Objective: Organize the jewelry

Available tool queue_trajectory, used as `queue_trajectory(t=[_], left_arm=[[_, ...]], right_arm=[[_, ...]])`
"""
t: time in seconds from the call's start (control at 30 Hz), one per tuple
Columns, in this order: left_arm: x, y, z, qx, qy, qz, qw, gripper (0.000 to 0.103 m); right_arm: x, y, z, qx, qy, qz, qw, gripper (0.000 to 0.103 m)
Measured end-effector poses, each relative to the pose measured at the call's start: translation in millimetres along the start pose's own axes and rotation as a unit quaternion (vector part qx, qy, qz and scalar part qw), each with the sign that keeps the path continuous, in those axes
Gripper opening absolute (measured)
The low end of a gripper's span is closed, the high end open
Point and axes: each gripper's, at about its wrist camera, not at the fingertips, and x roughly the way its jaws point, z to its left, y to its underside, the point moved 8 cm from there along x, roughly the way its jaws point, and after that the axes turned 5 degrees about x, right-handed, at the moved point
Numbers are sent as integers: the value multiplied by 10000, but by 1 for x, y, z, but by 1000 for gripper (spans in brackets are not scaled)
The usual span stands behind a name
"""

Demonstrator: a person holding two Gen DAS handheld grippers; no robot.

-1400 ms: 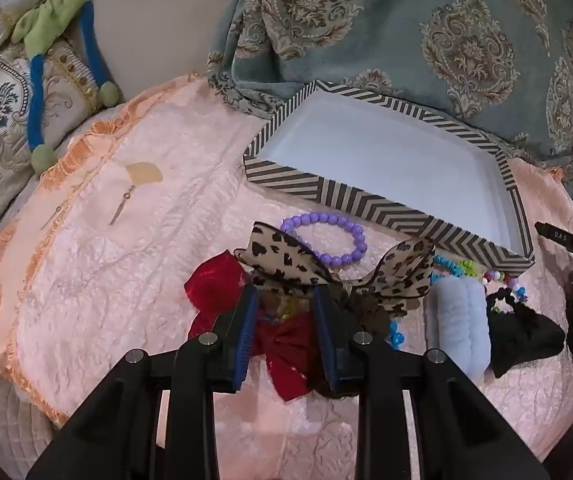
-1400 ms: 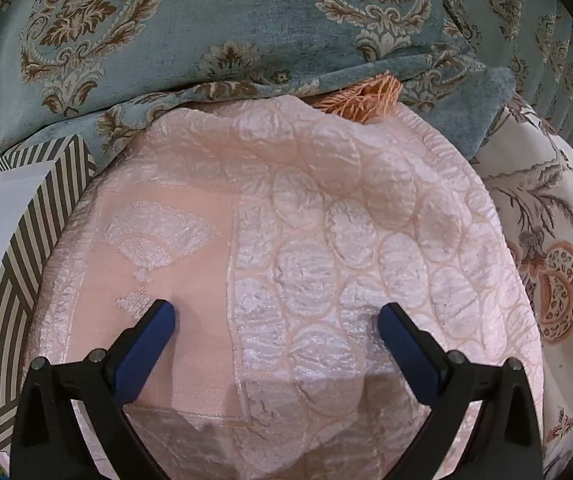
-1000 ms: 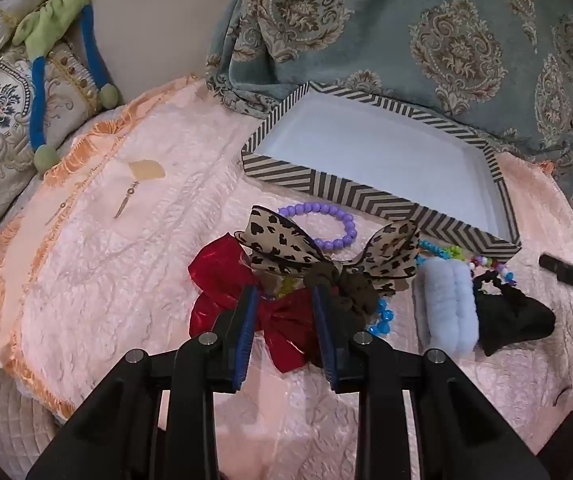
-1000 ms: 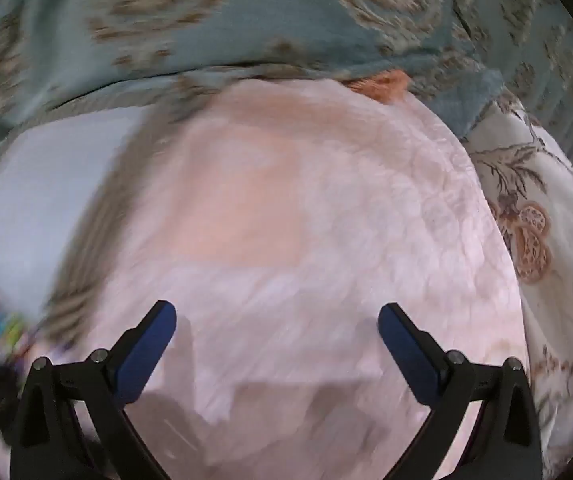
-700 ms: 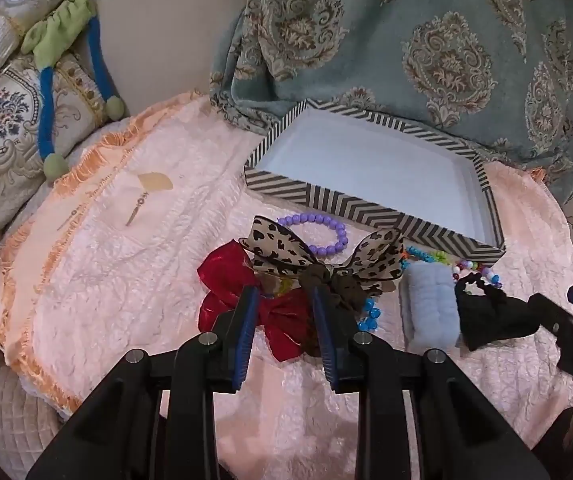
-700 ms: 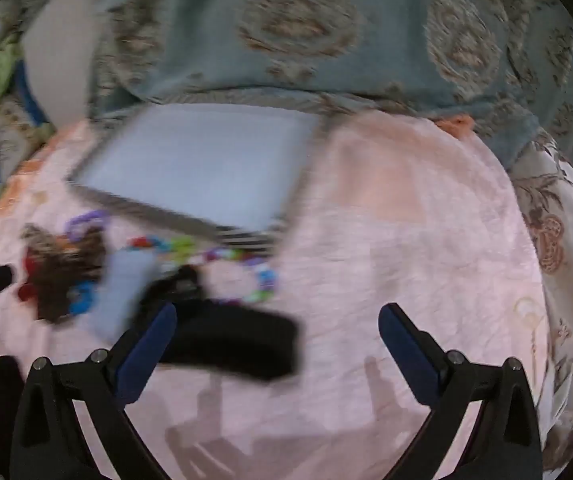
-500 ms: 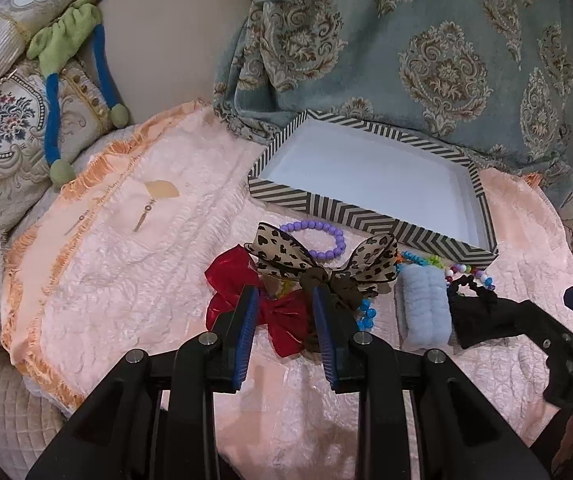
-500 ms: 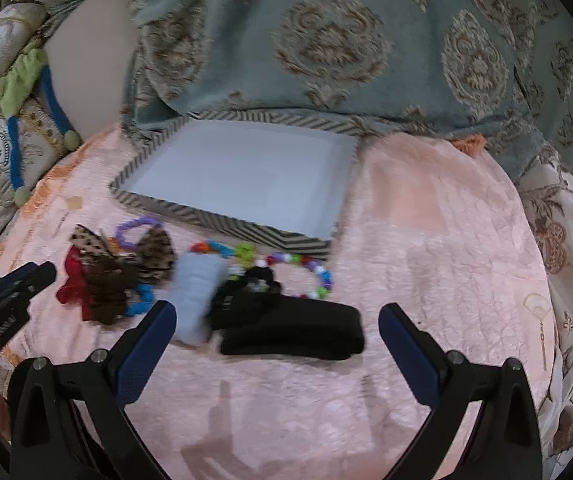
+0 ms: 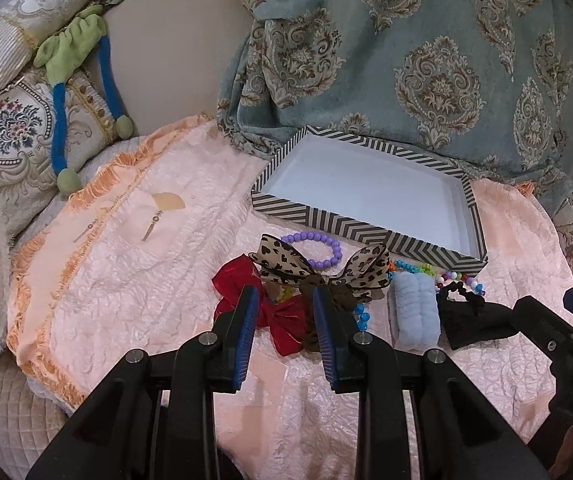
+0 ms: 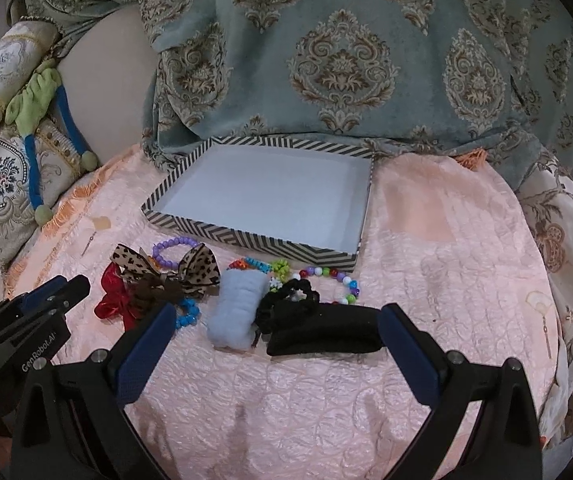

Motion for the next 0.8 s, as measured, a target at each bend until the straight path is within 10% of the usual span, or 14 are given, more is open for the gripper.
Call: queue_trajectory(t=[0.8], left_arm=[[-5, 0, 1, 10, -13, -47, 10000, 11]], right_arm=[[-8, 0, 3, -46, -45, -137, 9999, 102]])
